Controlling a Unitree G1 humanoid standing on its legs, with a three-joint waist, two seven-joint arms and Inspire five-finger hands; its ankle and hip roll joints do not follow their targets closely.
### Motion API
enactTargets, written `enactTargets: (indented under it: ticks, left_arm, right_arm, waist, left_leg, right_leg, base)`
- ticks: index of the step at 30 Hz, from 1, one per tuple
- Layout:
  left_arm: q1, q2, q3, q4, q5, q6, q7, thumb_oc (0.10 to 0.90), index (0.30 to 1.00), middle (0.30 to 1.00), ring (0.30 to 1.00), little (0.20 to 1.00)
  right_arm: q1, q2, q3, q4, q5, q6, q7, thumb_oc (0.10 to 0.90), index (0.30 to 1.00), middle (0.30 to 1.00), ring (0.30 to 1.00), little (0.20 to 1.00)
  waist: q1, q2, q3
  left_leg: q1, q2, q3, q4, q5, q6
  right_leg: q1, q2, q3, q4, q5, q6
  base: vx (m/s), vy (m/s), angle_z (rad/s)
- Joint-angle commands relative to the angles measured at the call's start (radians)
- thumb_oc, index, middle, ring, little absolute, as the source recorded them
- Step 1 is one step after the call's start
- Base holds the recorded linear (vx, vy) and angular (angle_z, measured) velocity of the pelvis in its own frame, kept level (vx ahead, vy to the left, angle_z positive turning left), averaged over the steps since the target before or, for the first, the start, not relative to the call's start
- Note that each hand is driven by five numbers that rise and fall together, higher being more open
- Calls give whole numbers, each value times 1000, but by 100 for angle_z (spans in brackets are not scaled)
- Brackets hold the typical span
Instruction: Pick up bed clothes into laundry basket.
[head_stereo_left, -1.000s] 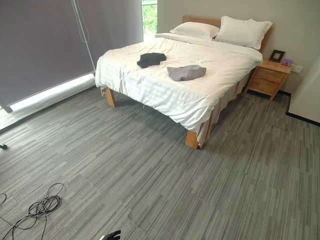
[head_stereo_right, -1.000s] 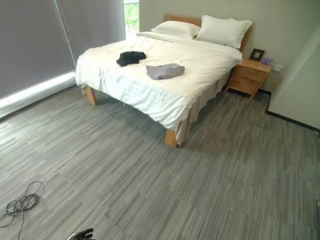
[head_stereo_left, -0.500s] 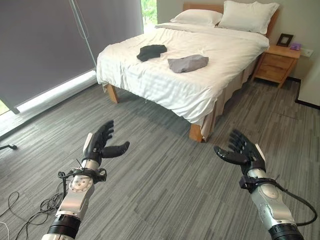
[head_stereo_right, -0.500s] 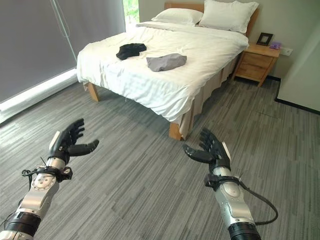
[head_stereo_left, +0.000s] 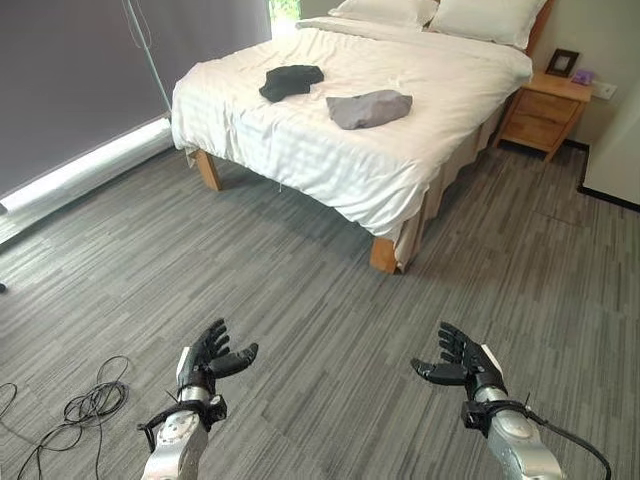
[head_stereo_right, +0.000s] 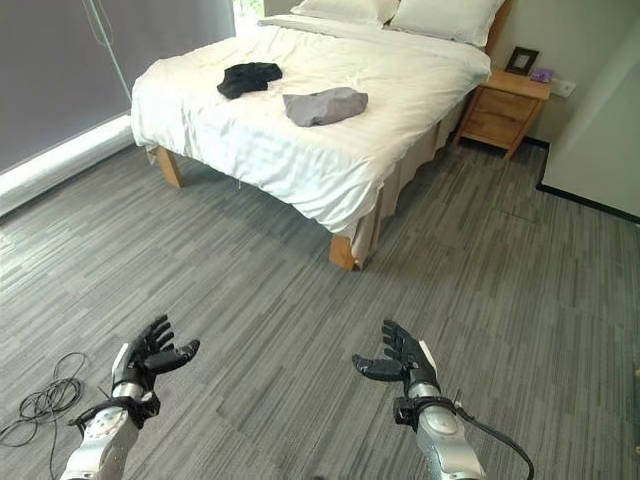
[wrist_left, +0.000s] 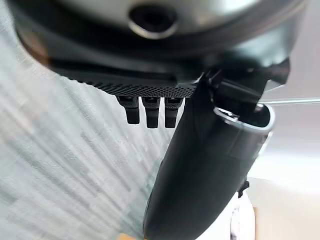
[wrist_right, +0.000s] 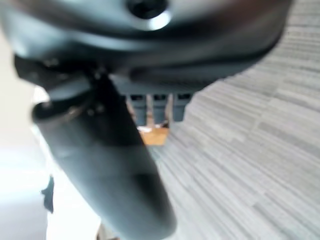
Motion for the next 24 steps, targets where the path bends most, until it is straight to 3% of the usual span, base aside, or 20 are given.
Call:
enactTargets:
  ticks: [1,2,3,6,7,8,9,10,11,14,16,17,19,20,21,22,24]
  left_arm:
    - [-111,122,39,-103,40,-108,23,800,900,900,900,900]
    - [-113,122,39,-103,40,-108,24,800,900,900,900,900]
    - [-130,126,24,-107,42,-103,21,800,900,900,900,900]
    - [-139,119,14,-114,50,-97,22,800,900,900,900,900]
    - [-139,119,14,-117,57,-94,18,800,900,900,900,900]
    - [-136,116,17,-122,59,-93,13,800,900,900,900,900]
    - [-133,112,11,-138,55,-90,-3,800,900,900,900,900]
    - [-132,112,11,-138,54,-90,-3,800,900,900,900,900]
    - [-141,117,5,-123,70,-91,-20,800,900,900,900,900]
    - [-134,109,13,-128,95,-93,-25,800,900,900,900,900]
    - [-114,96,17,-152,77,-101,-40,800,900,900,900,900]
    - [-100,90,18,-153,76,-101,-46,800,900,900,900,900]
    - [-90,81,12,-153,41,-105,-60,800,900,900,900,900]
    - [-97,76,22,-166,1,-110,-51,800,900,900,900,900]
    - [-104,74,20,-170,-14,-113,-58,800,900,900,900,900]
    - [-107,80,25,-172,-24,-129,-57,800,900,900,900,900]
    - [-103,81,28,-179,-31,-127,-60,800,900,900,900,900]
  right_arm:
    - [-70,12,-31,-97,8,-114,-26,800,900,900,900,900]
    - [-71,12,-32,-98,8,-114,-26,800,900,900,900,900]
    - [-64,19,-32,-118,7,-117,-27,800,900,900,900,900]
    - [-53,29,-29,-122,3,-116,-25,800,900,900,900,900]
    - [-44,32,-35,-126,-1,-113,-18,800,900,900,900,900]
    - [-30,31,-47,-130,4,-110,-11,800,900,900,900,900]
    - [-2,27,-67,-132,18,-112,-2,800,900,900,900,900]
    - [0,27,-68,-133,18,-111,-2,800,900,900,900,900]
    - [21,27,-82,-123,26,-115,1,800,900,900,900,900]
    - [56,35,-100,-130,30,-109,9,800,900,900,900,900]
    - [81,28,-102,-147,36,-110,29,800,900,900,900,900]
    - [79,20,-101,-135,33,-113,30,800,900,900,900,900]
    - [69,7,-103,-120,67,-120,16,800,900,900,900,900]
    - [56,7,-103,-120,111,-125,5,800,900,900,900,900]
    - [52,9,-101,-123,134,-130,-1,800,900,900,900,900]
    - [31,5,-92,-107,146,-140,-5,800,900,900,900,900]
    - [25,0,-92,-105,139,-134,-11,800,900,900,900,900]
  waist:
    - [14,-66,-1]
    - [14,-67,-2]
    - [0,-51,31]
    - [-14,-37,57]
    - [-25,-31,67]
    - [-52,-29,70]
    - [-89,-38,66]
    - [-93,-33,70]
    - [-131,-43,56]
    - [-167,-39,38]
    - [-168,-37,17]
    - [-162,-24,8]
    - [-158,-30,11]
    - [-150,-46,25]
    - [-130,-69,52]
    - [-102,-82,74]
    - [-87,-87,81]
  left_leg:
    - [-81,-45,-32,48,-48,37]
    - [-84,-47,-32,51,-48,38]
    - [-70,-53,-45,59,-57,59]
    - [-40,-52,-49,60,-75,71]
    - [-13,-44,-59,57,-80,68]
    - [46,-34,-80,41,-96,56]
    - [125,-31,-121,22,-130,34]
    - [132,-25,-126,19,-130,33]
    - [211,-9,-160,-5,-156,3]
    - [276,26,-198,23,-164,-33]
    - [258,45,-199,140,-101,-79]
    - [228,63,-176,259,-20,-109]
    - [82,55,-146,609,217,-193]
    - [8,72,-103,755,270,-199]
    - [-90,70,-82,878,243,-172]
    - [-172,70,-48,923,196,-137]
    - [-217,76,-34,937,183,-120]
  right_leg:
    - [-14,-163,18,182,45,164]
    - [-20,-165,20,191,41,165]
    - [-101,-176,25,393,108,150]
    - [-171,-176,18,504,121,141]
    - [-222,-157,8,509,96,136]
    - [-277,-131,-12,462,65,133]
    - [-310,-92,-17,314,61,136]
    - [-299,-88,-25,306,63,135]
    - [-319,-49,-44,72,123,152]
    - [-354,-38,-44,-14,190,171]
    - [-315,-30,-44,15,201,148]
    - [-288,-4,-54,27,181,126]
    - [-201,11,-46,38,135,68]
    - [-150,8,-52,36,113,36]
    - [-106,3,-39,17,94,14]
    - [-62,10,-33,7,64,-2]
    - [-33,11,-21,-5,60,0]
  base:
    - [33,183,-3]
    - [67,233,0]
    - [52,164,9]
    - [164,171,22]
    - [448,49,24]
    - [714,-66,5]
    - [609,-95,-8]
    - [790,-178,45]
    - [607,-132,72]
    - [648,-162,84]
    - [564,-200,68]
    - [519,-174,57]
    - [547,-242,38]
    - [464,-328,15]
    - [440,-365,9]
    - [350,-260,-3]
    - [333,-130,-10]
